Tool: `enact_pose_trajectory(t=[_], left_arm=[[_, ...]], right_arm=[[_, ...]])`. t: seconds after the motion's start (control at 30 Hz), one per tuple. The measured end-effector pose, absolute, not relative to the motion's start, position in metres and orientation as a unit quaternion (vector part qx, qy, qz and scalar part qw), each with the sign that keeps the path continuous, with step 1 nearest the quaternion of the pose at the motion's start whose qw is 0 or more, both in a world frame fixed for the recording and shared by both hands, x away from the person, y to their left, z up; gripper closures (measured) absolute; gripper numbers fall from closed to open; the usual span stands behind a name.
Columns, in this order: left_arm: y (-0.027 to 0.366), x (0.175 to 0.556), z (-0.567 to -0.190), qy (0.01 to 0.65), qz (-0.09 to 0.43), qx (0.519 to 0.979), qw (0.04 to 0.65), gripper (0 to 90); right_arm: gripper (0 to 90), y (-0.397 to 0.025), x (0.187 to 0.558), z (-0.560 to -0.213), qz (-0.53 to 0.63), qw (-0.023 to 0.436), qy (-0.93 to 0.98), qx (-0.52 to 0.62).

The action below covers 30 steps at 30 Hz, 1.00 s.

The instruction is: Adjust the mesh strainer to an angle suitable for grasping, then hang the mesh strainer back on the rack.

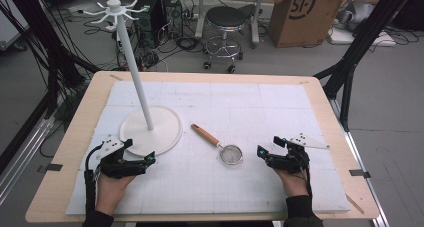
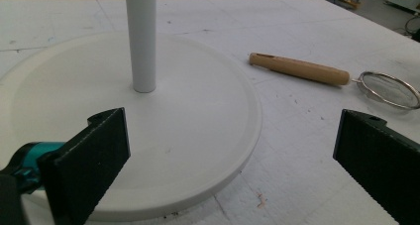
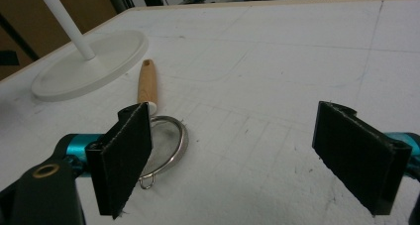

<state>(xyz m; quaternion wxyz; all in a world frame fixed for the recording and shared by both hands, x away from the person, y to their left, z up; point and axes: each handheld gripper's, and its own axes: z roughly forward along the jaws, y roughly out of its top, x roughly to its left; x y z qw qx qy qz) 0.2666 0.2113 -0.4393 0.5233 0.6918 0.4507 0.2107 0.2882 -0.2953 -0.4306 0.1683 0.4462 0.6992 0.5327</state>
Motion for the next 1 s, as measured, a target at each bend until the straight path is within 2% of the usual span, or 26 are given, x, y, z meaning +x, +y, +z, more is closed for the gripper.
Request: enact_pose_trajectory(t=[1.0], left_arm=[[0.2095, 0.2656, -0.4402, 0.450, 0.209, 0.696, 0.518, 1.7]], right_arm=[[15.1, -0.2911, 0.2876, -0.4315, 0.530, 0.163, 0.703, 0.445]])
